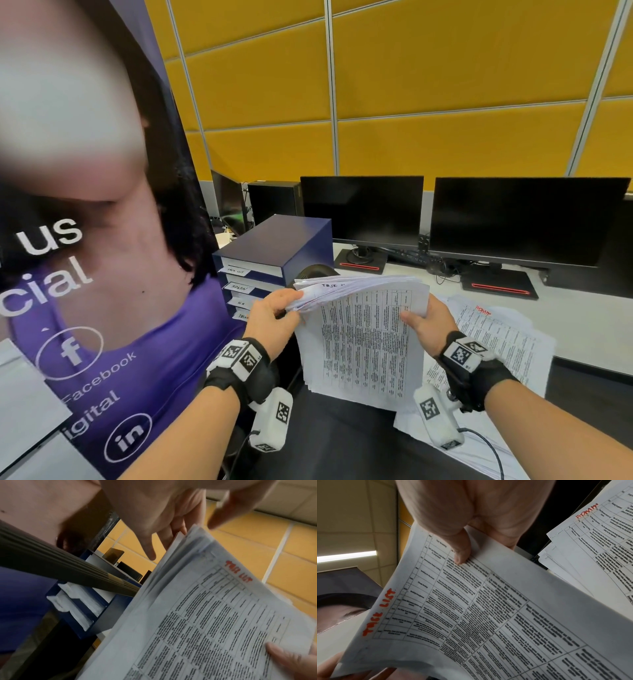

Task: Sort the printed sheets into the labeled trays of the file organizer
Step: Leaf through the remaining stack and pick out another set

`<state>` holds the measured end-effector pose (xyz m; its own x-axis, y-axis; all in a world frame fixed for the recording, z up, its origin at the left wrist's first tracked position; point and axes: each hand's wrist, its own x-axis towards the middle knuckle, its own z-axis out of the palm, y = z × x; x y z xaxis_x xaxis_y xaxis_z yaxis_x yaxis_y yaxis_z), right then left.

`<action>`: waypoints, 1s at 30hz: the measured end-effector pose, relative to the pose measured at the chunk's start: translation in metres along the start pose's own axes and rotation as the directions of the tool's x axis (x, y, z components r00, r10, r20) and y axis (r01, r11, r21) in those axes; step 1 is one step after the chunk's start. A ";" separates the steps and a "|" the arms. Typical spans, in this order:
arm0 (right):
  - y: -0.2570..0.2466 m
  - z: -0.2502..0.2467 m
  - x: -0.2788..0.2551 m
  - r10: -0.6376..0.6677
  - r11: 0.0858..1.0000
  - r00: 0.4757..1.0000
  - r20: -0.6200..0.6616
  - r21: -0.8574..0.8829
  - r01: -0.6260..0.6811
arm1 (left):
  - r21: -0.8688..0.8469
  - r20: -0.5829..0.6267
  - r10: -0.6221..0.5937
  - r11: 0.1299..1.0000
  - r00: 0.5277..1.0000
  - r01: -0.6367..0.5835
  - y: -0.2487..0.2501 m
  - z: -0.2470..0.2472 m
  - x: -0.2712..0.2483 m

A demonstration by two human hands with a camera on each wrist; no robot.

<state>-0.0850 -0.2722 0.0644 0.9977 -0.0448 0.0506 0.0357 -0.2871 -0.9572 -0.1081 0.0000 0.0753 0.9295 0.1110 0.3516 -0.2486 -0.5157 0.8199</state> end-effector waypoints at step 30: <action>-0.001 -0.013 0.004 0.007 1.000 0.965 -0.261 0.029 0.000 | 0.178 -0.364 -0.139 0.960 0.921 0.215 0.009 -0.030 0.008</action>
<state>-0.0817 -0.2841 0.0691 0.9482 -0.2954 0.1165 0.0377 -0.2595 -0.9650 -0.1109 0.0221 0.0991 0.7915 0.4831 0.3745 0.0099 -0.6228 0.7823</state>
